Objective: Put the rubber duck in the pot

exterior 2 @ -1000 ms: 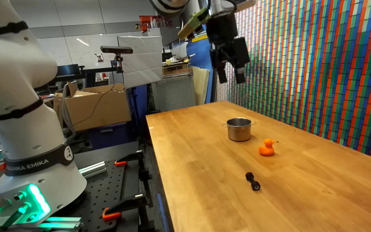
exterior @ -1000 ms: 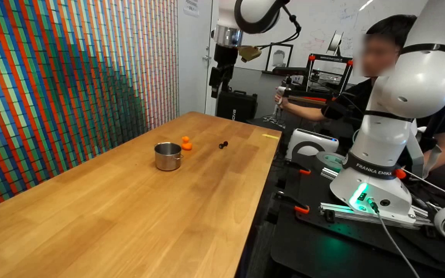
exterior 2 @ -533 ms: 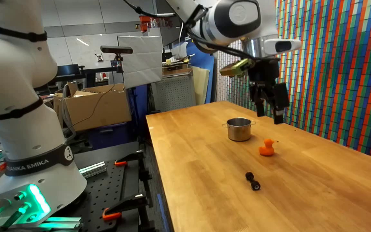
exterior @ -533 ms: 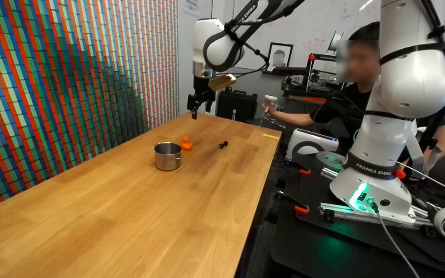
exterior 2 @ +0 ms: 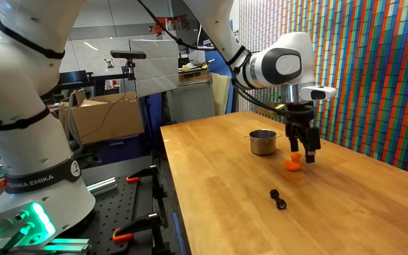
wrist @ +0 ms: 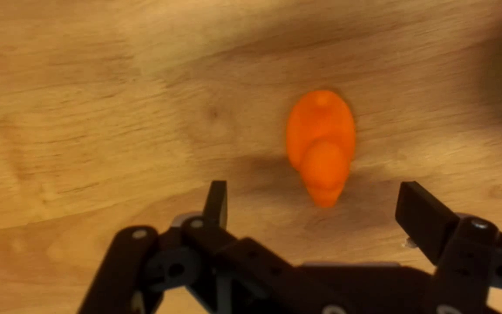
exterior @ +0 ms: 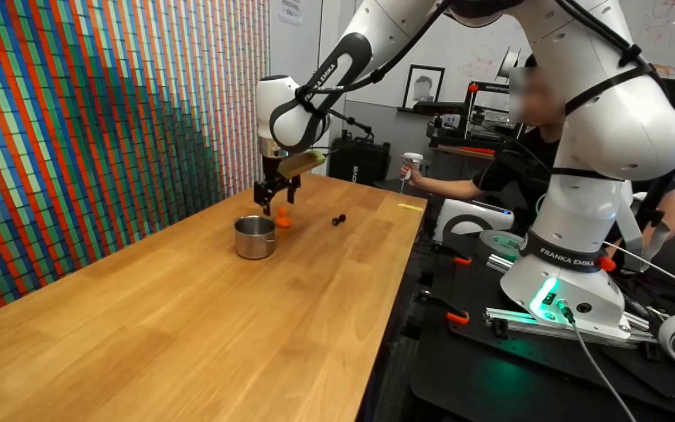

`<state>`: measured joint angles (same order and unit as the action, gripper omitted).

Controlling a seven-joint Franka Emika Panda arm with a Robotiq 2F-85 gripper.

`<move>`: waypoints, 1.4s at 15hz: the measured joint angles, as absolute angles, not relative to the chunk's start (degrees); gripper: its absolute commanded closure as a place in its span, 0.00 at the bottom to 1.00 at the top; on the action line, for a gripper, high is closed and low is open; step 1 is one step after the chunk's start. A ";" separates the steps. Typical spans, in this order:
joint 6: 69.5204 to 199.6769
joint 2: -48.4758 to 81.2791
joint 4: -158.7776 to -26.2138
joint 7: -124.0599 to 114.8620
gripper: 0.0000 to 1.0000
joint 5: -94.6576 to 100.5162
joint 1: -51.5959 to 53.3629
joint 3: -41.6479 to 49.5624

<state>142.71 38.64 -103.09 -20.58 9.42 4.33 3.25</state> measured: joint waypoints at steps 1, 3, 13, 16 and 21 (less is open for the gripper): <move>142.02 39.58 -102.18 -20.76 0.00 8.66 4.57 3.29; 140.26 40.45 -101.28 -20.86 0.00 7.71 4.73 3.49; 136.86 40.48 -102.18 -21.39 0.76 6.71 4.78 5.23; 136.79 40.37 -102.77 -21.48 0.83 5.17 4.76 5.23; 136.12 38.54 -101.99 -21.24 0.83 3.13 4.49 5.12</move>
<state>136.12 38.54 -101.99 -21.24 3.13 4.49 5.12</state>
